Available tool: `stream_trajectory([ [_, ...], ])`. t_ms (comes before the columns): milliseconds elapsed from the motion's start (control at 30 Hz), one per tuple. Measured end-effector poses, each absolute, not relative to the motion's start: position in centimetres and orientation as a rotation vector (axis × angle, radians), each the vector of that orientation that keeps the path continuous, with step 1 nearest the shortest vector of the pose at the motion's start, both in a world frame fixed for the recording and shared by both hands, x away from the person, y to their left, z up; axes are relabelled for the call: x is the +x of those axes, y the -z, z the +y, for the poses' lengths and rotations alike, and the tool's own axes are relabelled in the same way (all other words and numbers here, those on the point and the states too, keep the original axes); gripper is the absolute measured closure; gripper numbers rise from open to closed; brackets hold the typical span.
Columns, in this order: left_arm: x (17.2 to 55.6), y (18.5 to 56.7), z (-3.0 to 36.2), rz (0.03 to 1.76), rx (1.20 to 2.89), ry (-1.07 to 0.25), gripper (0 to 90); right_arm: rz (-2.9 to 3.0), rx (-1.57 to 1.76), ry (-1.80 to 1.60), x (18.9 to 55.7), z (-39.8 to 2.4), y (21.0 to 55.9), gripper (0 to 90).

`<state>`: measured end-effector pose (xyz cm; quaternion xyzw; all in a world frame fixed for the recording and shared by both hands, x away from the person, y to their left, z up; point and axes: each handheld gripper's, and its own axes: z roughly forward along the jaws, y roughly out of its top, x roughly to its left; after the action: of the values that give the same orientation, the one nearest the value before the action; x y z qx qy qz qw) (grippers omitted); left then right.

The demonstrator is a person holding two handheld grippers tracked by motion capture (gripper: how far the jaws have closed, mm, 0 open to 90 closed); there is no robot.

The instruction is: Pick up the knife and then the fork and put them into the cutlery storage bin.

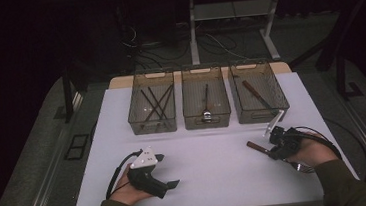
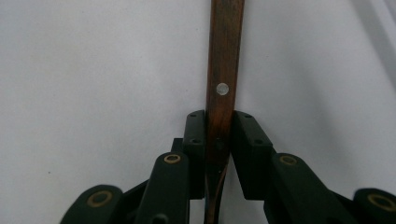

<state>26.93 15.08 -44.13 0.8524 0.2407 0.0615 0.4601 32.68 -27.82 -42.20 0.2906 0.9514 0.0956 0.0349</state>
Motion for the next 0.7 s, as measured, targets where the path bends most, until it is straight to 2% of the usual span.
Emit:
stream_trajectory([
  [233,26.9,44.1,15.1,0.592,2.096,-0.152,0.0,2.922,0.907,-0.279,32.8,-27.7,42.1,76.8],
  [700,26.9,44.1,15.1,0.588,2.096,-0.151,0.0,2.777,1.028,-0.655,33.3,-29.6,40.8,77.0],
])
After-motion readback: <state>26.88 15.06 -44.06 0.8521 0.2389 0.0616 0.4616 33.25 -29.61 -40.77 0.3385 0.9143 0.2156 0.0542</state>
